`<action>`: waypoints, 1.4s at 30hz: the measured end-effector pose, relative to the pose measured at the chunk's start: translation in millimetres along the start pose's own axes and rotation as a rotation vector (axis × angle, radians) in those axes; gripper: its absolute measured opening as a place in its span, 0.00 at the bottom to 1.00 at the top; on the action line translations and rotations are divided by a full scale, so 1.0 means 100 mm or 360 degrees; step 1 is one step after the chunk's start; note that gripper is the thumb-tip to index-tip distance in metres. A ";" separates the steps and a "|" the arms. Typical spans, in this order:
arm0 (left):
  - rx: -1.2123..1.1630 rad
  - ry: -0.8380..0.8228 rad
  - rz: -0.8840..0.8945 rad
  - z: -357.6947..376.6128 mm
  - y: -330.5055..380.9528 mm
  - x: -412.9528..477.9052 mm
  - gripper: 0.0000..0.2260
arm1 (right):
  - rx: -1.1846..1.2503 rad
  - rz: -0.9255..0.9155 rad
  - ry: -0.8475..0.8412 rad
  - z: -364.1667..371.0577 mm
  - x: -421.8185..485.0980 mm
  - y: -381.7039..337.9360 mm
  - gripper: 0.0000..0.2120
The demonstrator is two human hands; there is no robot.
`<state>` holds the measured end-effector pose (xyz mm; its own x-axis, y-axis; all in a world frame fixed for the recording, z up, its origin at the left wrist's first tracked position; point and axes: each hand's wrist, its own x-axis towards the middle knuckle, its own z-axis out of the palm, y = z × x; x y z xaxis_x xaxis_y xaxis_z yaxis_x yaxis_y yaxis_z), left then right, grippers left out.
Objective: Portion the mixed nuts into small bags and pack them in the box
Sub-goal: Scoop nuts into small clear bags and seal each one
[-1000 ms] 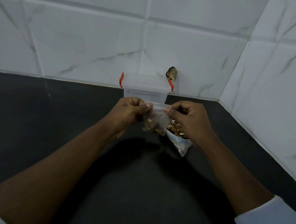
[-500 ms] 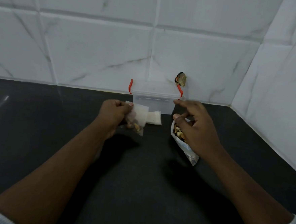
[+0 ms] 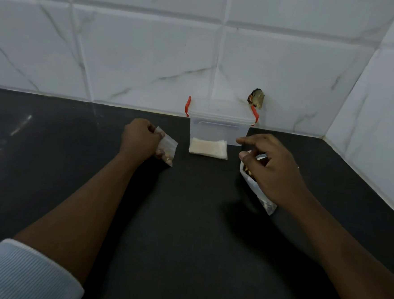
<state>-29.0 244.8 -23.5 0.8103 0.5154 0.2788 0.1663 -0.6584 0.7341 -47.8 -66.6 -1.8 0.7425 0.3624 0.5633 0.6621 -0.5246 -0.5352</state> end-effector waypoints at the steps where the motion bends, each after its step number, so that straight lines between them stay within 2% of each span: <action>1: 0.0050 0.0016 0.0032 0.01 -0.01 0.00 0.08 | -0.0006 0.0005 -0.0018 0.00 0.00 0.00 0.13; 5: 0.0080 0.0077 0.0060 0.04 -0.03 0.02 0.14 | 0.0025 0.0034 -0.0042 0.00 0.01 0.01 0.13; 12: 0.0203 0.0068 0.0040 0.03 -0.03 0.00 0.15 | -0.0029 0.0007 -0.0061 0.00 0.01 0.04 0.12; 17: 0.0543 0.0180 0.0326 0.09 0.19 -0.11 0.17 | -0.0042 -0.0005 -0.0063 0.00 0.02 0.05 0.11; 21: 0.0813 -0.0117 0.0753 0.28 0.44 -0.29 0.15 | -0.0077 0.0000 -0.0068 -0.01 0.02 0.06 0.11; 23: 0.0992 -0.0252 0.0854 0.37 0.49 -0.33 0.16 | -0.0075 0.0005 -0.0059 -0.02 0.02 0.06 0.11; 26: 0.1133 -0.0308 0.0904 0.44 0.51 -0.34 0.16 | -0.0064 0.0004 -0.0041 -0.02 0.02 0.06 0.09; 33: 0.1156 -0.0321 0.0899 0.45 0.51 -0.34 0.11 | -0.0053 -0.0030 -0.0086 0.00 0.02 0.08 0.08; 38: 0.1007 -0.0269 0.0921 0.42 0.54 -0.36 0.08 | -0.0045 -0.0003 -0.0073 -0.01 0.01 0.06 0.09; 40: 0.0881 -0.0190 0.0957 0.41 0.55 -0.39 0.09 | -0.0021 0.0013 -0.0033 -0.01 0.02 0.05 0.13; 42: 0.0693 -0.0051 0.1033 0.40 0.57 -0.41 0.08 | 0.0030 0.0030 0.0017 0.00 0.02 0.05 0.21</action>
<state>-30.4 164.1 -18.3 0.8355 -0.0582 0.5465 -0.1465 -0.9820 0.1195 -43.1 -69.0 -3.5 0.7537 0.3443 0.5599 0.6500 -0.5167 -0.5572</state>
